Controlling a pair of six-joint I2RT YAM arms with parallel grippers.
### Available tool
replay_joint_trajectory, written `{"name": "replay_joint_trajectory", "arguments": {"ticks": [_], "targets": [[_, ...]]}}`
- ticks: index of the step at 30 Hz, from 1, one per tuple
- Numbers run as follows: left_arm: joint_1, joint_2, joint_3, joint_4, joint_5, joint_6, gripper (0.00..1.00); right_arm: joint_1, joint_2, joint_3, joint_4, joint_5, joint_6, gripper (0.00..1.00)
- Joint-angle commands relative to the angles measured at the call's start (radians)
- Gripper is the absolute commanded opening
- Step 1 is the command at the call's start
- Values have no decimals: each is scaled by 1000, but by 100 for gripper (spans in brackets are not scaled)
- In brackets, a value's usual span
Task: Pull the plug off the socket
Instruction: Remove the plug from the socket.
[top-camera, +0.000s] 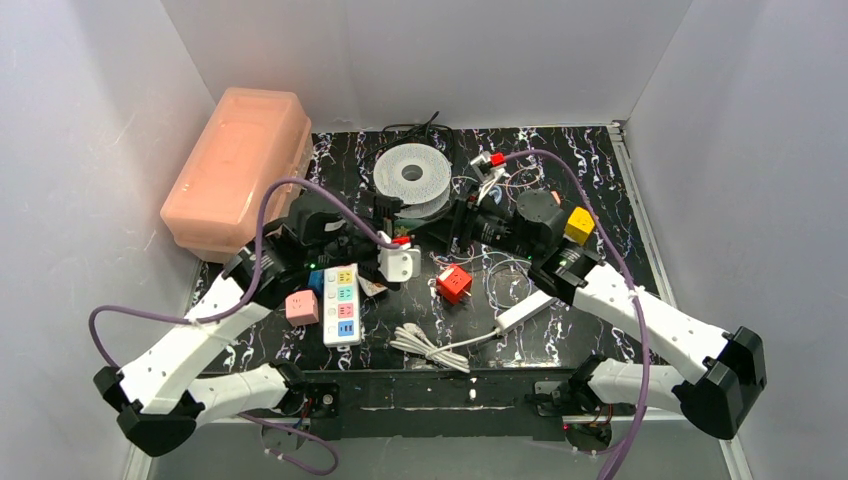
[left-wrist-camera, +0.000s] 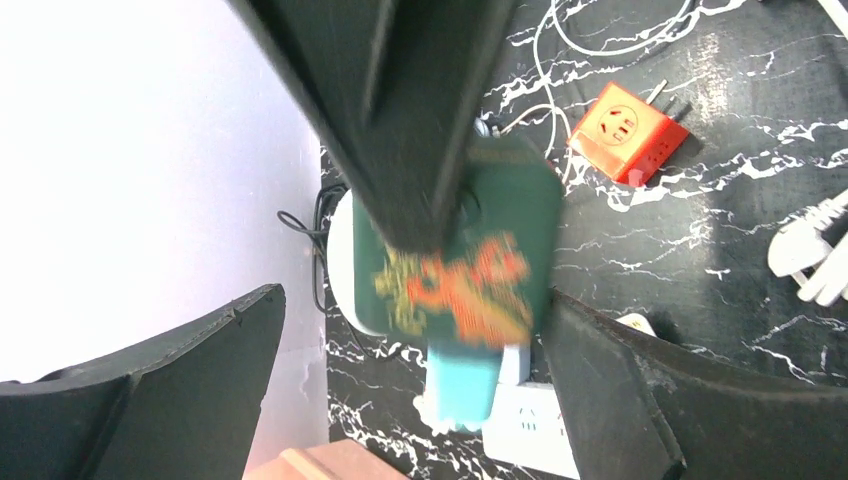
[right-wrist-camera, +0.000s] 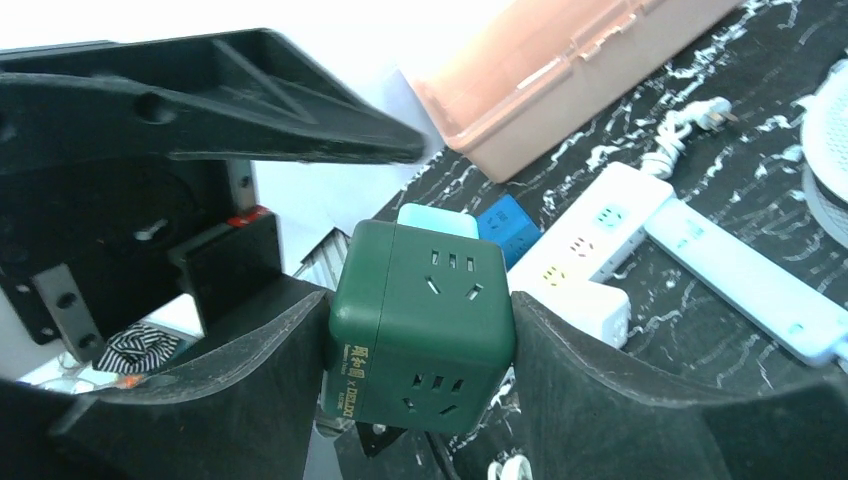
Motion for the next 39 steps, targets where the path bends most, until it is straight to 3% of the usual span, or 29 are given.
{"name": "replay_joint_trajectory", "arguments": {"ticks": [1, 8, 16, 20, 27, 31, 39], "targets": [[4, -109, -24, -60, 37, -20, 98, -63, -60, 10, -22, -26, -6, 1], [3, -149, -38, -179, 36, -12, 98, -150, -117, 12, -52, -52, 3, 1], [19, -45, -54, -38, -106, -102, 98, -164, -142, 5, -40, -112, 36, 1], [37, 61, 12, -9, -144, -257, 98, -163, -140, 0, -22, -123, 65, 1], [38, -6, -111, 134, -34, -424, 98, -164, -148, 2, -23, -114, 66, 1], [36, -24, -155, 218, 11, -448, 98, -163, -130, 12, -10, -115, 73, 1], [35, -8, -149, 218, 136, -460, 98, -163, -93, 19, 63, -133, 126, 1]]}}
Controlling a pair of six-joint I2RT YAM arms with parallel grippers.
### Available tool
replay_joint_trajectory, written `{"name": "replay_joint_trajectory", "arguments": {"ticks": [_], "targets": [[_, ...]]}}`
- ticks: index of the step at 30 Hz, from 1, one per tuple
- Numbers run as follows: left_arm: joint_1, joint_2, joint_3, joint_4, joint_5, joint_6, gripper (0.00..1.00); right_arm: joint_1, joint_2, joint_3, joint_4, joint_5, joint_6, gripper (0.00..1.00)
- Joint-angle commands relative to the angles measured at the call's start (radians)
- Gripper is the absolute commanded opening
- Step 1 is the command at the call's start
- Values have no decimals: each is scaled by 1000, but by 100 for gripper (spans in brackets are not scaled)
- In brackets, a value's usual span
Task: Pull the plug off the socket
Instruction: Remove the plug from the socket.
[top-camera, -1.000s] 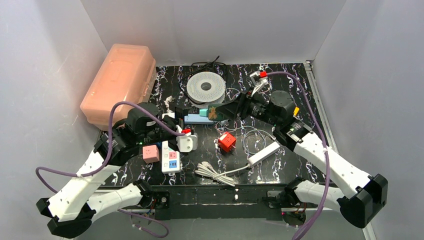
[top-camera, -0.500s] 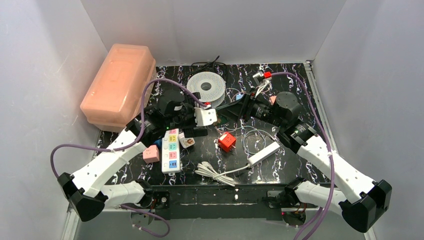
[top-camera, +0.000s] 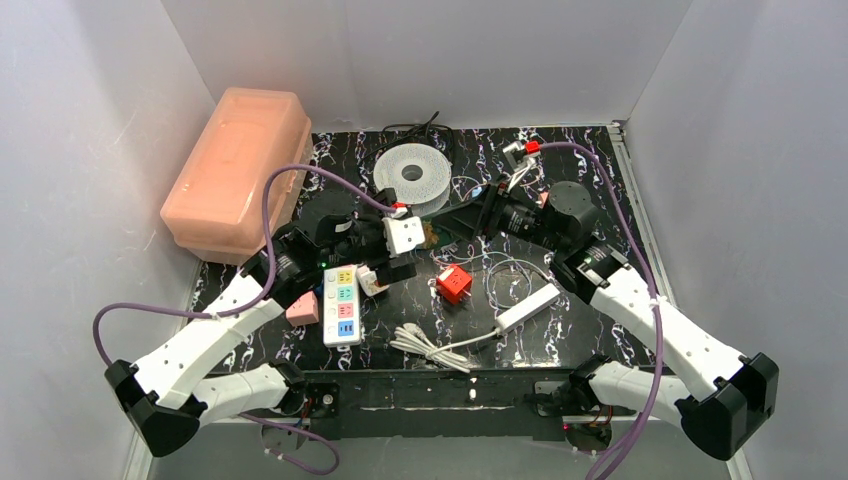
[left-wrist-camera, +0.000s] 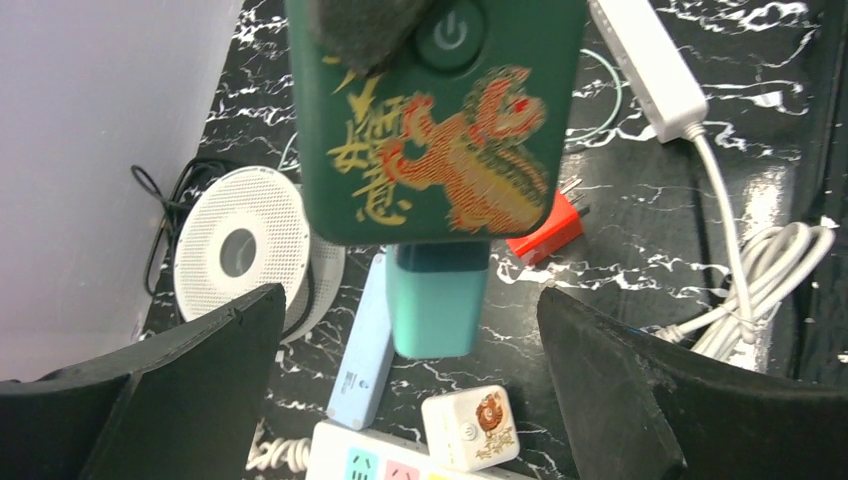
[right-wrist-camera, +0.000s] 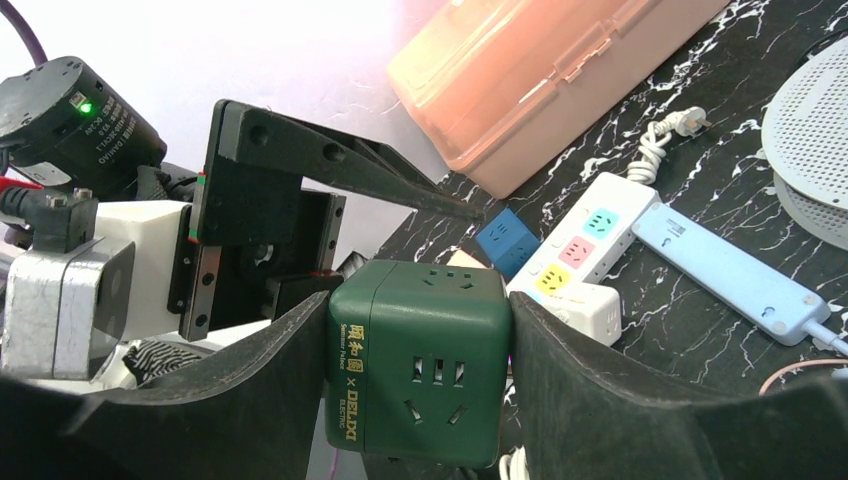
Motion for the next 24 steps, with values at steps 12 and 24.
{"name": "replay_joint_trajectory", "arguments": {"ticks": [12, 24], "targets": [[-3, 60, 53, 43, 66, 10, 27, 3, 17, 5, 175, -40, 83, 1], [-2, 7, 29, 138, 20, 135, 0, 8, -7, 38, -103, 0, 16, 69]]}}
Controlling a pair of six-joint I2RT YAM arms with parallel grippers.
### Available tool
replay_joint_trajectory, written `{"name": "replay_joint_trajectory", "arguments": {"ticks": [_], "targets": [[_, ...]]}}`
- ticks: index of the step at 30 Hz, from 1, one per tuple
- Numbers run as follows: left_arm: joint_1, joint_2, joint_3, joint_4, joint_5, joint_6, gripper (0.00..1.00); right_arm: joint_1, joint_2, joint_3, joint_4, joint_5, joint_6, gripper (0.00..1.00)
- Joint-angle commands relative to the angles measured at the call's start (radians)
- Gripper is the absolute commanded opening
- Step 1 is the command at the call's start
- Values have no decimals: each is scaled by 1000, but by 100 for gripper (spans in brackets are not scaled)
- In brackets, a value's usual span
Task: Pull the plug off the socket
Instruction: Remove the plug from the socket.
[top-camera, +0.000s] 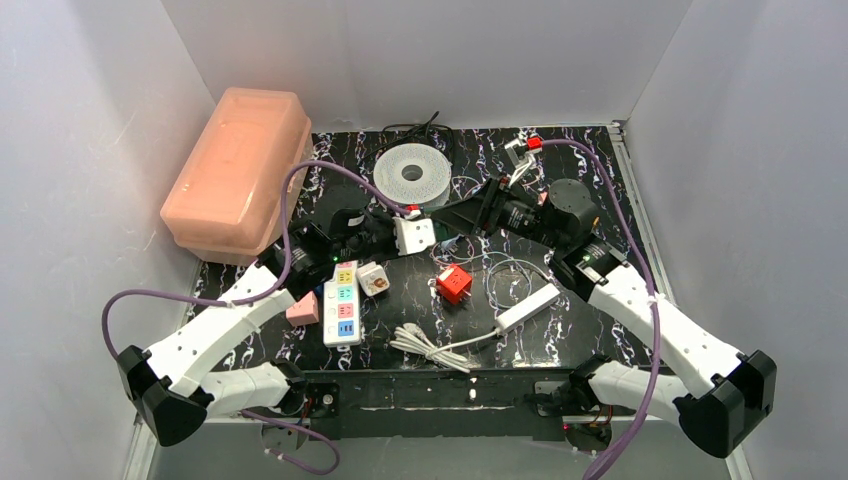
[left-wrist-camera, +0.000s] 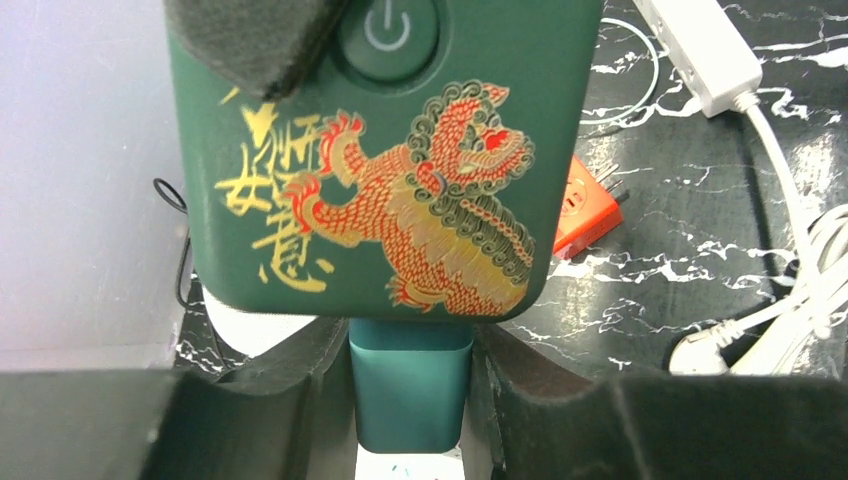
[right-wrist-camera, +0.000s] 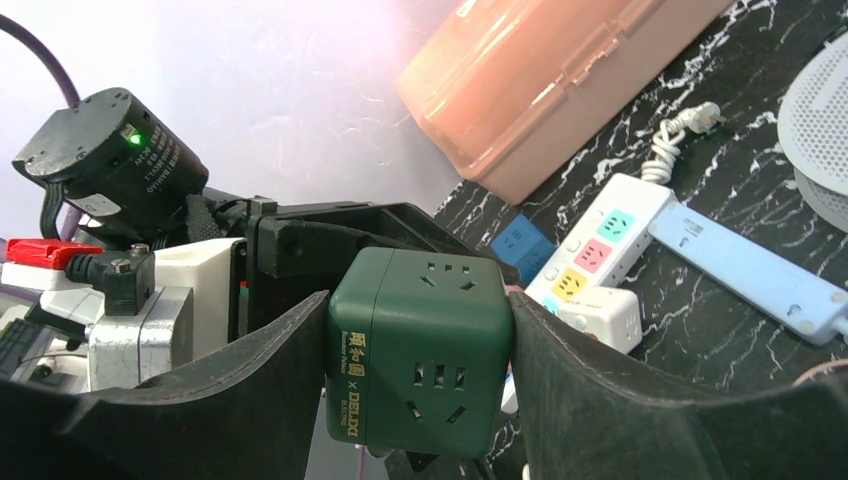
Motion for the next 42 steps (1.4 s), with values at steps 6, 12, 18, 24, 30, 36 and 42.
{"name": "replay_joint_trajectory", "arguments": {"ticks": [6, 12, 18, 24, 30, 36, 42], "targets": [[0, -99, 58, -16, 98, 43, 0, 11, -137, 32, -255, 101, -173, 80], [7, -86, 189, -298, 276, -80, 0, 11, -180, 34, -283, 58, -301, 83], [8, -54, 278, -479, 399, -141, 0, 11, -239, 53, -275, -94, -501, 85], [9, -31, 308, -524, 412, -124, 0, 11, -276, 4, -246, -293, -552, 87], [18, -21, 313, -544, 410, -116, 0, 26, -282, -20, -193, -388, -558, 88], [27, -7, 335, -565, 430, -103, 0, 121, -242, 68, -425, -194, -784, 88], [27, 14, 366, -598, 449, -85, 0, 182, -194, 121, -453, -119, -898, 89]]}}
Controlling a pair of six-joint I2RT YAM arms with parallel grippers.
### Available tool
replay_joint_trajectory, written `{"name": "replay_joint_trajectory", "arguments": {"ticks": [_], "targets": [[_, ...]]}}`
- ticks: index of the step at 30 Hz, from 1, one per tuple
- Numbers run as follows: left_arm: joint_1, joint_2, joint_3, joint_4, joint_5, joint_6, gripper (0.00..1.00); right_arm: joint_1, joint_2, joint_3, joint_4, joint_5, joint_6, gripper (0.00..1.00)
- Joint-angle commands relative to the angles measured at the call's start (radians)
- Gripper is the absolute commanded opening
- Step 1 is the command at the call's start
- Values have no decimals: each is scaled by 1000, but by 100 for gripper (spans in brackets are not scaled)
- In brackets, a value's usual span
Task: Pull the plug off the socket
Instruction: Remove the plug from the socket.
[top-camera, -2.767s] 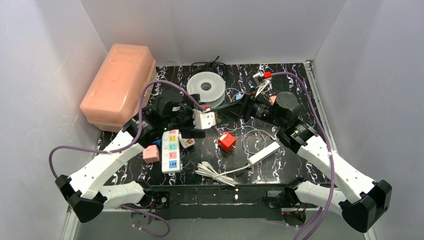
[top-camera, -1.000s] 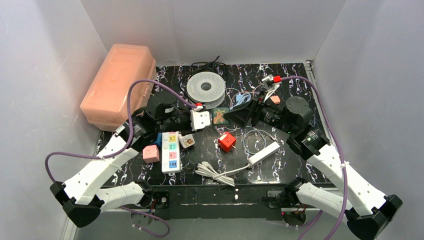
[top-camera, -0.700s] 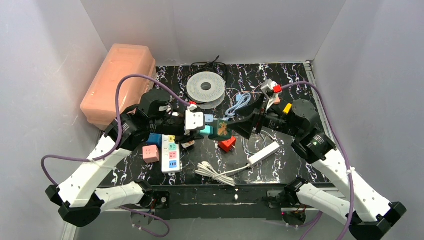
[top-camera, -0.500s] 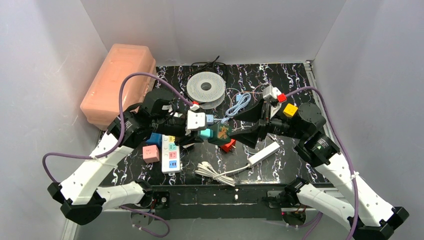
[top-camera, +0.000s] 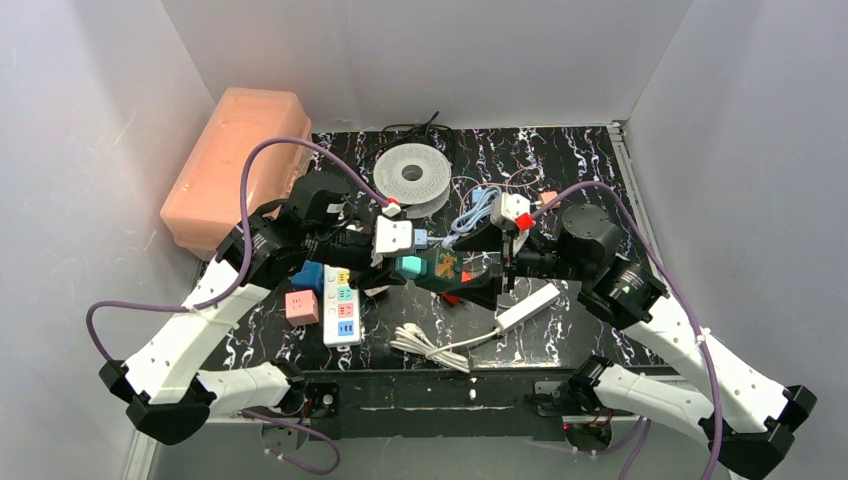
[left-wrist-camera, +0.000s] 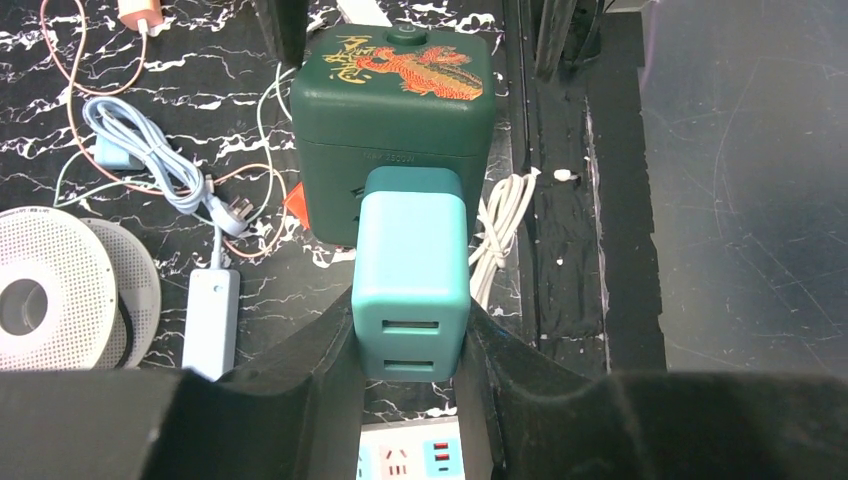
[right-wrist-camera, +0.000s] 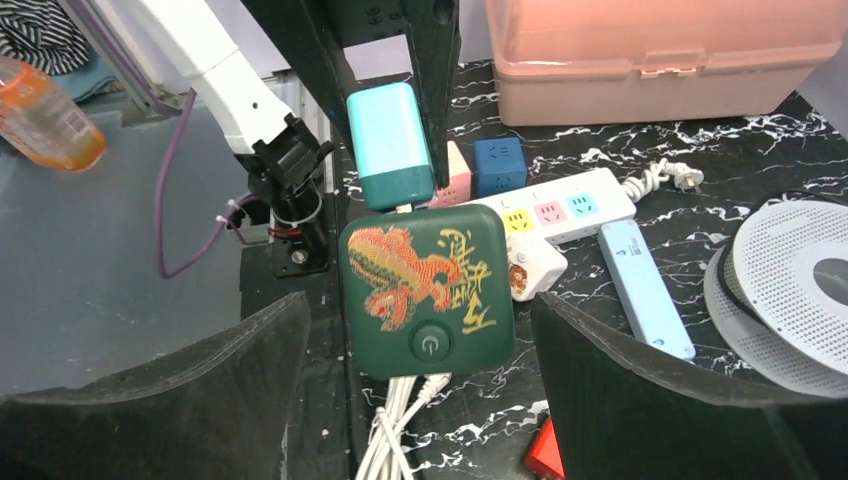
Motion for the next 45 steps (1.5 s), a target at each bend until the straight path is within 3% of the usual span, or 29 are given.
{"name": "replay_joint_trajectory", "arguments": {"ticks": [1, 5, 22, 23, 24, 25, 28, 32, 33, 34, 35, 36, 39, 45], "targets": [[8, 5, 51, -42, 82, 22, 0, 45, 32, 89, -38, 91, -136, 89], [7, 5, 53, -47, 89, 33, 0, 80, 57, 94, -38, 160, -194, 90], [8, 8, 64, -45, 106, 44, 0, 194, 180, 93, 15, 163, -250, 91], [8, 6, 62, -43, 108, 45, 0, 195, 185, 97, 21, 163, -248, 87], [8, 4, 57, -42, 108, 47, 0, 195, 190, 102, 23, 159, -250, 75], [7, 2, 55, -40, 108, 48, 0, 195, 195, 111, 17, 150, -254, 60], [7, -2, 54, -40, 108, 48, 0, 196, 209, 138, -10, 170, -260, 2], [6, -3, 52, -40, 103, 52, 0, 206, 181, 124, 6, 195, -265, 1], [7, -4, 52, -40, 100, 51, 9, 209, 174, 120, 8, 205, -270, 1], [8, -6, 49, -41, 98, 49, 47, 212, 169, 119, 8, 213, -277, 1], [8, -7, 45, -42, 98, 43, 69, 218, 163, 117, 6, 223, -288, 1], [7, -11, 43, -42, 103, 37, 79, 221, 159, 116, 1, 230, -296, 1], [7, -13, 37, -47, 122, 12, 92, 231, 155, 121, -21, 245, -319, 1], [9, 31, 90, -86, 144, -21, 89, 265, 166, 147, -72, 274, -360, 1]]}}
